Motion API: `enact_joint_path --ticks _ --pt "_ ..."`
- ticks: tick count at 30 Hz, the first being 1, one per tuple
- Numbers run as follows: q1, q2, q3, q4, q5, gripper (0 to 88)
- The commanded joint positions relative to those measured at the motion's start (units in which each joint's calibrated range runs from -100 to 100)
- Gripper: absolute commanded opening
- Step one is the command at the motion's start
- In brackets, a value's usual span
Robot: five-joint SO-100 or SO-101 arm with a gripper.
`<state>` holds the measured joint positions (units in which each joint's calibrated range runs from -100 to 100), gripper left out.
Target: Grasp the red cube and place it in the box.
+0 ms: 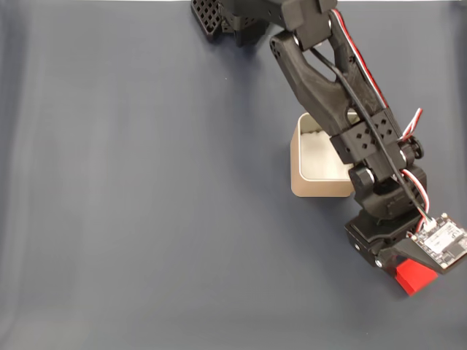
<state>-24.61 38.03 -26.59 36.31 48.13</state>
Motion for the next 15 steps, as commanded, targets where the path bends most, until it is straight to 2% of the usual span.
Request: enact_joint_path --ticks 1,15 --pt "0.9 -9.3 2.6 0.3 0.4 13.9" --pt "1.4 -32.2 20.5 2.7 1.6 14.1"
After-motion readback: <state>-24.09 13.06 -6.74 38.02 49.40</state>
